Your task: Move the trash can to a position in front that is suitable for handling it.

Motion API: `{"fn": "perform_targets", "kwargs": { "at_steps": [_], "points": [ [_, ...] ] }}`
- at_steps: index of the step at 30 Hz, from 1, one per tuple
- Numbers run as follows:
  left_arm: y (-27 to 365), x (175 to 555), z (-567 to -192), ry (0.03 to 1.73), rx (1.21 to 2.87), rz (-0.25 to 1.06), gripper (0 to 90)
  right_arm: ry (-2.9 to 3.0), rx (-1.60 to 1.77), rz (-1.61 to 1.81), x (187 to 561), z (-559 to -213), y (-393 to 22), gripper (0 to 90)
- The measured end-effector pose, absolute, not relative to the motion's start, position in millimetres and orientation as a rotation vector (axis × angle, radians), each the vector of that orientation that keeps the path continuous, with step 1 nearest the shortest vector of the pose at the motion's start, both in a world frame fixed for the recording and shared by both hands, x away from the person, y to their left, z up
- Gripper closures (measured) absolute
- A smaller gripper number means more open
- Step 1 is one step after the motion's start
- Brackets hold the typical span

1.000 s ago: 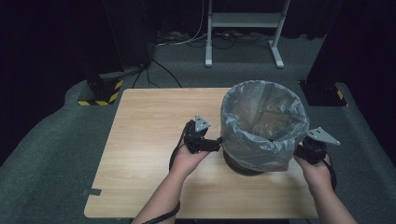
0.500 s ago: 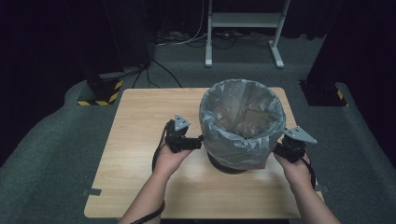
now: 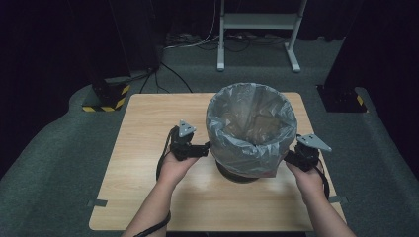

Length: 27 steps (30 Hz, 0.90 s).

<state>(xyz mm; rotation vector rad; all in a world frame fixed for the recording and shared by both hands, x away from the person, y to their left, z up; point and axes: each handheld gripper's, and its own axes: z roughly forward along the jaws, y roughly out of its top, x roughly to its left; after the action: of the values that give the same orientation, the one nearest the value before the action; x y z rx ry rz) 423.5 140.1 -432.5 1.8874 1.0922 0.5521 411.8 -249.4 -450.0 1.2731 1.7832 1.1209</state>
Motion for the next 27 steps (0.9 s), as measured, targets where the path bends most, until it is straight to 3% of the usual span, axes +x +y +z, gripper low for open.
{"fn": "perform_targets", "kwargs": {
  "at_steps": [6, 16, 27],
  "points": [
    [159.0, 412.5, -446.5, 1.134, 1.894, 0.543, 9.6, 1.797, 1.314, 1.118, 402.0, -456.6, -259.1, 20.2],
    [188.8, 382.8, -488.6, 1.209, 2.055, 0.510, 9.6, 1.929, 1.340, 1.046, 374.8, -490.0, -263.1, 20.0],
    [210.4, 370.0, -523.8, 1.291, 2.061, 0.492, 8.4, 2.030, 1.335, 0.937, 374.4, -517.1, -268.5, 19.4]
  ]
}}
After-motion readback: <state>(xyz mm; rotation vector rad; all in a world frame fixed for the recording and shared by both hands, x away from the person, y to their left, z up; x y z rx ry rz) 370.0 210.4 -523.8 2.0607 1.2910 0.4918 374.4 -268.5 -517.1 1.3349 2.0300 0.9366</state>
